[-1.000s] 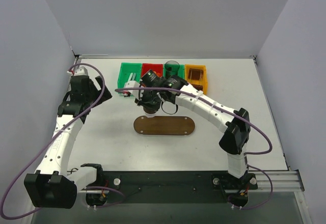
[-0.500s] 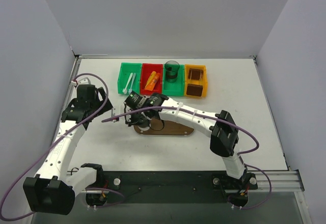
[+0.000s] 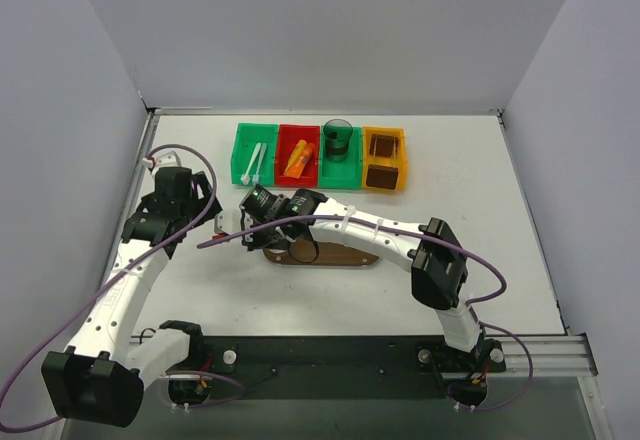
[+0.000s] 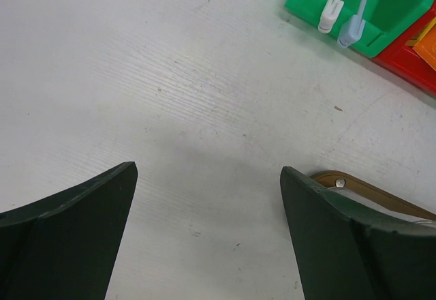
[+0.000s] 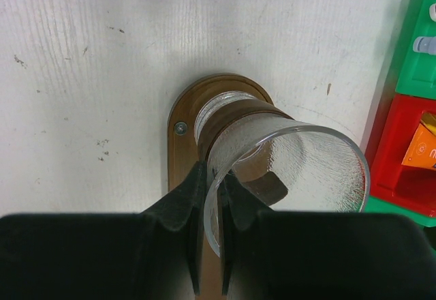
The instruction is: Prepare toiletry sets of a toothbrush and toothpaste on the tray
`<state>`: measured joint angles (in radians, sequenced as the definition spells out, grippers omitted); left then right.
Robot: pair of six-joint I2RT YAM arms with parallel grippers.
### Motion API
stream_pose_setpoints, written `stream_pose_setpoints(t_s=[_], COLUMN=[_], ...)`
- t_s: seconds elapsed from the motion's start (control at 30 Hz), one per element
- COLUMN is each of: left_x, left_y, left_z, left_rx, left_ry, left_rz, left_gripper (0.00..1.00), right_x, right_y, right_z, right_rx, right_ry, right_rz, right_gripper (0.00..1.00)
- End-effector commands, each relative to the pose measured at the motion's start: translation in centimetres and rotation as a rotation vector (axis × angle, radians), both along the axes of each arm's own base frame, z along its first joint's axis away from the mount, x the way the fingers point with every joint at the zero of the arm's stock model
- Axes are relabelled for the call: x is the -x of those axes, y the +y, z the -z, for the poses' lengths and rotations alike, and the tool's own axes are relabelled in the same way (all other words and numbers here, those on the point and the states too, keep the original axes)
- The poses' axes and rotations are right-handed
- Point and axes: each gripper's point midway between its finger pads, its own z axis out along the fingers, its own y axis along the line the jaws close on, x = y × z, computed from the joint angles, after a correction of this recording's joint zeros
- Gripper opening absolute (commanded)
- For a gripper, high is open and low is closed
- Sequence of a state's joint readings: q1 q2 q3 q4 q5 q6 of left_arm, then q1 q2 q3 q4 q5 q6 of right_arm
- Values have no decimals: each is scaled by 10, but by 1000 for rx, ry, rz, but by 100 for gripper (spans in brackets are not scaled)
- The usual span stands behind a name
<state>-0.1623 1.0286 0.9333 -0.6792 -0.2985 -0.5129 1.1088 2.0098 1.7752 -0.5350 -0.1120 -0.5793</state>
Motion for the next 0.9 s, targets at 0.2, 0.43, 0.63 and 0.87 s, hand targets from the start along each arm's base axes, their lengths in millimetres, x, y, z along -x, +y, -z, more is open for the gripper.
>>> stream_pose_setpoints(t_s=[0.2,0.43,0.63,0.87], left_x=[0,1,1,3], left_y=[6,7,7,8], left_z=[-13,-15,-15,-15], left_rx=[-13,-14,-16,-18], left_ry=[-36,-44,-43,-43], left_rz=[-36,-38,-39,-44], left_gripper=[97,98,98,97], right_x=[1,4,6,7], right_y=[13,14,16,20], right_z=[-10,-8,-7,-4], right_rx=[-62,-62,-72,-81], right_ry=[-26,-22,-19,-15], right_rz=[-16,-21,-18,-10], right_gripper=[0,0,0,0])
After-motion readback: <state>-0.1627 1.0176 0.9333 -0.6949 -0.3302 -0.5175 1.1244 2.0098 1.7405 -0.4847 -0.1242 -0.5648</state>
